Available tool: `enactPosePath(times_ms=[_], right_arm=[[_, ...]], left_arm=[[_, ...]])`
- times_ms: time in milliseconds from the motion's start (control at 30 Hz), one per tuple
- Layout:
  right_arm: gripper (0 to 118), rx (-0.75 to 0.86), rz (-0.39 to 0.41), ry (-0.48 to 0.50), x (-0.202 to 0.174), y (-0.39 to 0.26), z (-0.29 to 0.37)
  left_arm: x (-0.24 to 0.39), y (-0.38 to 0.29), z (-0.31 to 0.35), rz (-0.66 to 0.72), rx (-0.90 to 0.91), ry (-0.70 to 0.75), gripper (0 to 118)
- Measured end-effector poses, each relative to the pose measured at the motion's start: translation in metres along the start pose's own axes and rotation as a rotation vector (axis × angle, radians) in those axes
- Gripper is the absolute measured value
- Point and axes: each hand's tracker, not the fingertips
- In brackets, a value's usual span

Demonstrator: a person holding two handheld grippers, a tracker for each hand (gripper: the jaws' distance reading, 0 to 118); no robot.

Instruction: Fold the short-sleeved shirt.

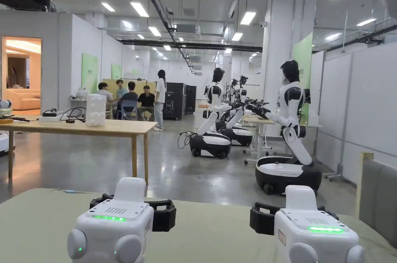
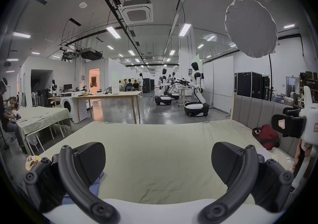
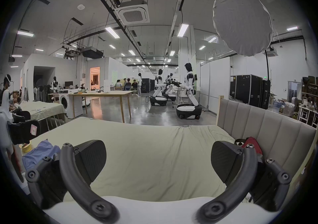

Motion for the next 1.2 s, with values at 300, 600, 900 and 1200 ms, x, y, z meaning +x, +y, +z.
enactPosePath(times_ms=[300,600,900,1200], right_arm=[[118,-0.001,-0.002,0.004,-0.001,-0.003,-0.004],[118,-0.004,-0.022,0.012,0.001,-0.004,-0.004],[118,0.060,0.396,-0.020,-0.022,-0.008,-0.003],[118,0.081,2.075,0.001,-0.048,-0.136,-0.022]], left_arm=[[-0.003,-0.002,-0.001,0.015,-0.005,-0.001,118],[-0.003,-0.004,-0.001,0.025,-0.011,-0.002,118],[0.021,-0.002,-0.005,-0.394,-0.068,-0.031,118],[0.079,-0.092,-0.007,-1.897,0.007,0.182,118]])
